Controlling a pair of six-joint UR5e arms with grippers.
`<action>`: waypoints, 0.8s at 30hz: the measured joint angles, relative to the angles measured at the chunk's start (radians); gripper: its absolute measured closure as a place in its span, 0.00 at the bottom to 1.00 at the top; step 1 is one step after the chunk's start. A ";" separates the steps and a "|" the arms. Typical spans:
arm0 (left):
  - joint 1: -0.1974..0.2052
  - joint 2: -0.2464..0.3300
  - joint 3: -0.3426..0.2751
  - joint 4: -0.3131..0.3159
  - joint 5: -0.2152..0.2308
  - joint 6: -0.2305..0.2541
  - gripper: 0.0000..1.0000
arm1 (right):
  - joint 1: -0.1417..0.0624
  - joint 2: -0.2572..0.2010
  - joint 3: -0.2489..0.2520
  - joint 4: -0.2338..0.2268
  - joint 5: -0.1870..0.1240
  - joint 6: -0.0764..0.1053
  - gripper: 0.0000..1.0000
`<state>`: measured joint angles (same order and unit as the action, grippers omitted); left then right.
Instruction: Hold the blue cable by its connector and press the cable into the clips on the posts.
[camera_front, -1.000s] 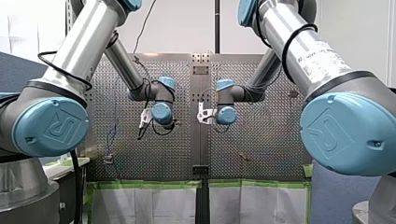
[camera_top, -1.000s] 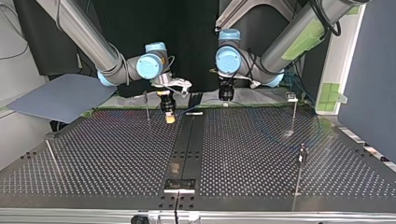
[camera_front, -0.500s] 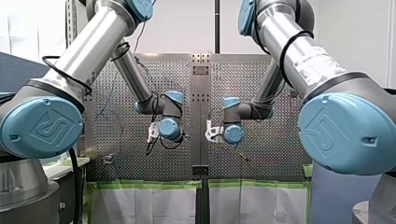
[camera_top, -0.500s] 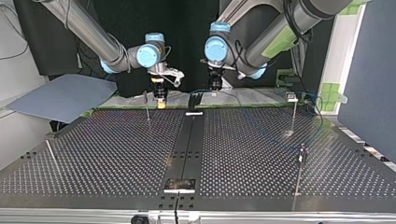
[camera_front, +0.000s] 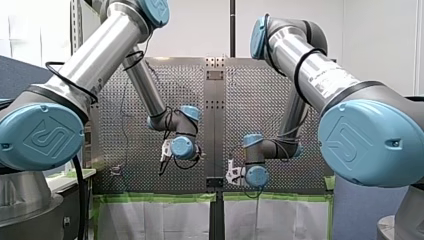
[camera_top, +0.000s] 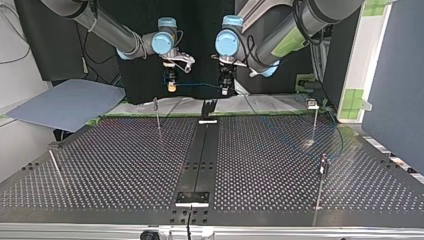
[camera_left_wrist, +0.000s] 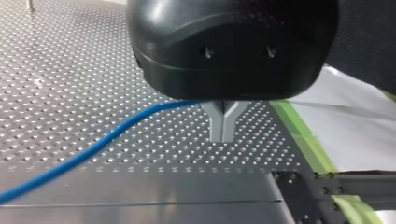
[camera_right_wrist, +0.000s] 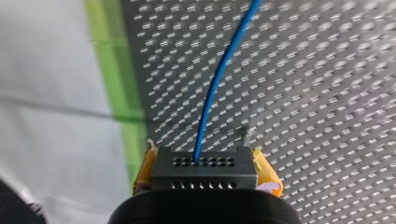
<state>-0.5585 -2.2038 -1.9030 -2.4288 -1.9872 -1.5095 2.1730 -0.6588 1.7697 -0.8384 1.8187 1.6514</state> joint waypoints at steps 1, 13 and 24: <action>-0.001 -0.004 0.000 0.002 0.000 0.000 1.00 | 0.000 0.011 0.011 -0.011 0.006 0.000 1.00; -0.046 -0.087 0.022 0.057 -0.004 -0.008 1.00 | -0.076 0.125 0.124 -0.124 -0.004 0.005 1.00; -0.087 -0.166 0.092 0.063 -0.019 -0.018 1.00 | -0.173 0.155 0.222 -0.222 -0.098 -0.024 1.00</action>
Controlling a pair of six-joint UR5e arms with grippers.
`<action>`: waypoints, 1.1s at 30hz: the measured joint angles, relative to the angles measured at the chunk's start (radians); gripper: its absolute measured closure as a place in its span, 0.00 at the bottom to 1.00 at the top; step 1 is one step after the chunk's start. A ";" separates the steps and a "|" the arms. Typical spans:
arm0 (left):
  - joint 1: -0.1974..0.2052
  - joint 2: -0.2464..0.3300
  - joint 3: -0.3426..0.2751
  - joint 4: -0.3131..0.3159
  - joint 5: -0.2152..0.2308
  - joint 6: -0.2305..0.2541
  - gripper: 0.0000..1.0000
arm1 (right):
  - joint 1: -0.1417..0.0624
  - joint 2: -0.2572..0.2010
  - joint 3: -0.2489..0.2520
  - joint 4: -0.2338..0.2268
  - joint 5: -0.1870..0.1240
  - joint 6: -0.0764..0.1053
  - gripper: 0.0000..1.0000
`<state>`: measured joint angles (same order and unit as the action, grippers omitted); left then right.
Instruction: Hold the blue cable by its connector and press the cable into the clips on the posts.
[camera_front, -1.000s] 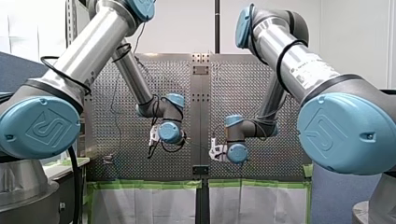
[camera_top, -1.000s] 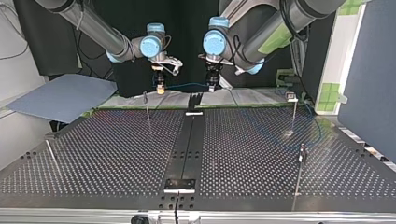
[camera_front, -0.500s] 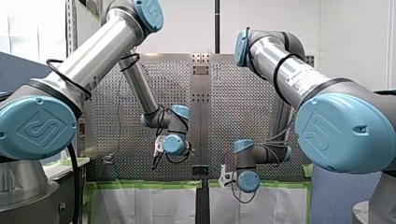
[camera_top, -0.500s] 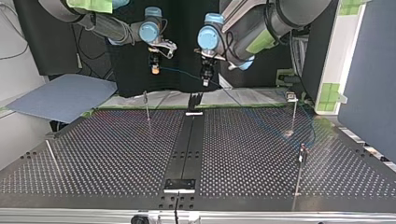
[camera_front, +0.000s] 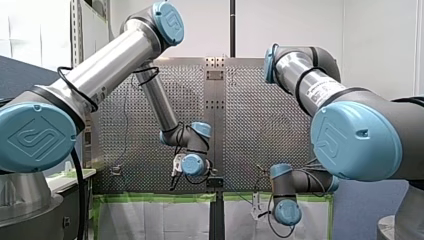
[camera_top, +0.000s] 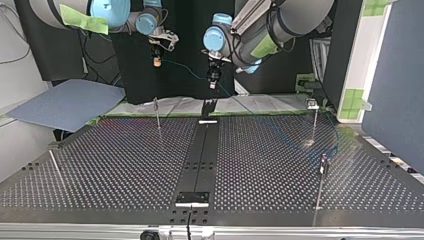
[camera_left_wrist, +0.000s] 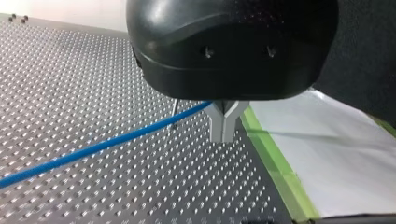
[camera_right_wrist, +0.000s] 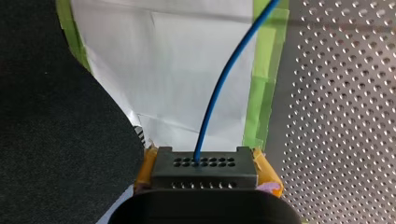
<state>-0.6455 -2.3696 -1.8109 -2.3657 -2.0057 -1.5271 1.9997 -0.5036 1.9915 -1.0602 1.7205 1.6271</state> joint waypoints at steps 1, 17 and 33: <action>-0.005 -0.010 0.009 -0.002 0.000 -0.002 1.00 | -0.010 -0.007 0.010 -0.010 -0.010 0.005 1.00; -0.076 -0.160 0.134 -0.027 -0.017 -0.032 1.00 | -0.151 -0.143 0.104 -0.148 -0.151 0.086 1.00; -0.121 -0.186 0.240 -0.045 -0.018 -0.072 1.00 | -0.315 -0.246 0.087 -0.171 -0.315 0.011 1.00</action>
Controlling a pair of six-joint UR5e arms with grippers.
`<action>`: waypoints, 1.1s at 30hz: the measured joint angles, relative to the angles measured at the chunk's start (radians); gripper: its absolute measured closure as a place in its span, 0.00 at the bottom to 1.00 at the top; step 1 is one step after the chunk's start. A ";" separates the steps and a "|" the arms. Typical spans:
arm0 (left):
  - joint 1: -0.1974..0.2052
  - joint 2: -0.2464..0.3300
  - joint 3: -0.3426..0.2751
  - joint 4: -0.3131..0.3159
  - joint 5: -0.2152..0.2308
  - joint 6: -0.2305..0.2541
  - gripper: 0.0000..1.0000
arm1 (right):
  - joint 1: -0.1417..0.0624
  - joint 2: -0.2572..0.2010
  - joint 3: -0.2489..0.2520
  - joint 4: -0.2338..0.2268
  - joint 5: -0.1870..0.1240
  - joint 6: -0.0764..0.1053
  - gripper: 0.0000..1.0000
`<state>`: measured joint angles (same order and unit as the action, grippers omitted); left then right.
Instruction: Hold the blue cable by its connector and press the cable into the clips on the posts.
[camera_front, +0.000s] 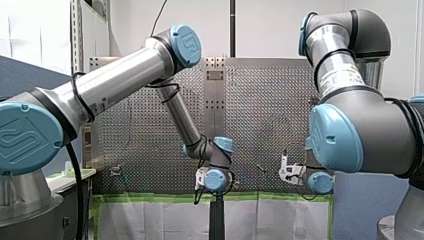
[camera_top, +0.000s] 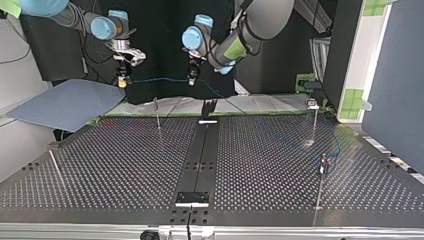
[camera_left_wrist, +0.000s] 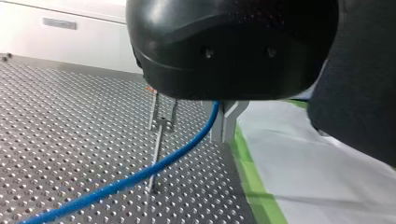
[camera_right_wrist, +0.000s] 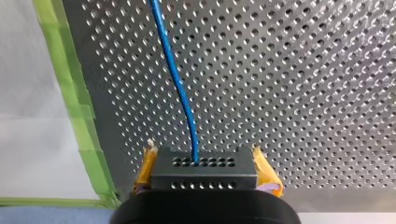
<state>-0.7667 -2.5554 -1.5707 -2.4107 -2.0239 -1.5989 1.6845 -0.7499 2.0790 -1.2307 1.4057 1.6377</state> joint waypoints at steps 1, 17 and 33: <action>-0.002 -0.005 0.008 -0.004 0.000 -0.004 1.00 | -0.010 0.000 -0.002 0.001 -0.009 -0.008 1.00; -0.011 -0.073 0.142 -0.007 -0.039 -0.049 1.00 | -0.033 0.069 -0.053 0.038 -0.028 -0.032 1.00; 0.010 -0.141 0.202 -0.019 -0.033 -0.039 1.00 | -0.056 0.075 -0.161 0.152 -0.052 -0.024 1.00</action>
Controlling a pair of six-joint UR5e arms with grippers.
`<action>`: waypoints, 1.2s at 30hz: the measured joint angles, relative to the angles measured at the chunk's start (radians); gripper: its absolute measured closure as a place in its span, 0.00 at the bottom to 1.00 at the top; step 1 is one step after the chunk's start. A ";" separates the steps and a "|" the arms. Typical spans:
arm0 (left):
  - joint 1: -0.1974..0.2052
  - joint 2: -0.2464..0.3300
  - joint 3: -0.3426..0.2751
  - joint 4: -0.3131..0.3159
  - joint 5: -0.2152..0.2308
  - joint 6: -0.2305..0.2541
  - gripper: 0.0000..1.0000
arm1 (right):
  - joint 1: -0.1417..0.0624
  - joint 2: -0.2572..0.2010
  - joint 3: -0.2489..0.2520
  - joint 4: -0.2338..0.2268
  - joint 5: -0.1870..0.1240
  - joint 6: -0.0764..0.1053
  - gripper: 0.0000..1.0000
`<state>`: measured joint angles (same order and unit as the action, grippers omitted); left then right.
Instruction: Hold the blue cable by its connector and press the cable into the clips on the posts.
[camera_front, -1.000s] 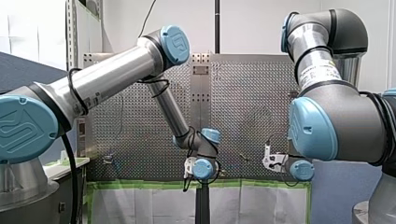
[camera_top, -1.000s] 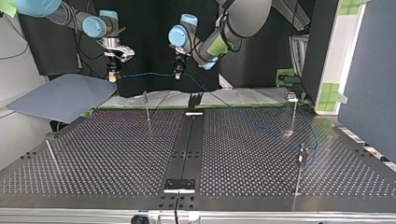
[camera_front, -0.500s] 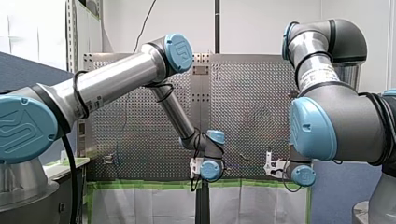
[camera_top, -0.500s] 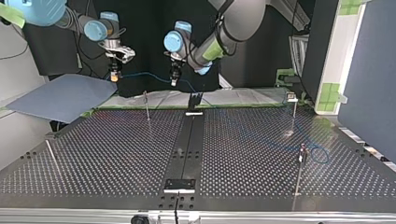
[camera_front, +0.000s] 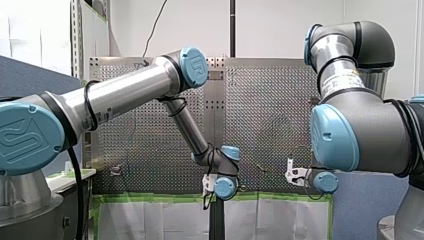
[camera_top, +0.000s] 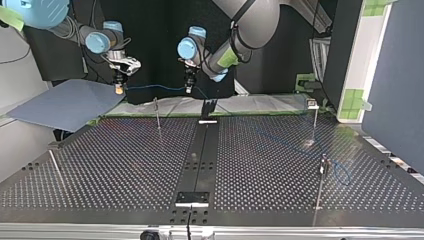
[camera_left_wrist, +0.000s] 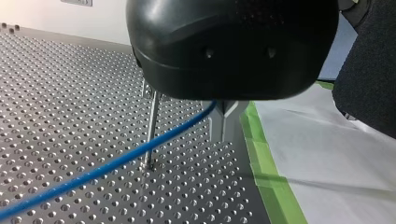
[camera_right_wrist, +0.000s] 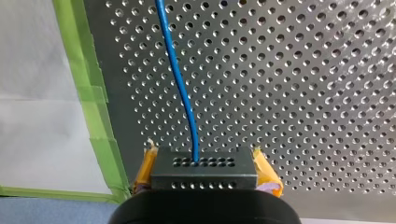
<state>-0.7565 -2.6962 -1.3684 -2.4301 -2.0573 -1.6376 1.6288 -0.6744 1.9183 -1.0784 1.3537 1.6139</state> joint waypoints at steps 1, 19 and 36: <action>-0.001 0.000 0.001 -0.001 0.000 0.003 1.00 | -0.003 0.000 -0.006 0.005 -0.002 0.001 1.00; -0.035 -0.001 0.077 -0.010 0.001 0.055 1.00 | -0.047 0.000 -0.083 0.086 -0.004 0.010 1.00; -0.028 -0.001 0.123 -0.031 0.045 0.049 1.00 | -0.053 0.000 -0.098 0.087 -0.049 0.017 1.00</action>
<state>-0.7848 -2.6976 -1.2451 -2.4613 -2.0119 -1.5882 1.5753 -0.6744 1.8206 -0.9910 1.3048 1.6306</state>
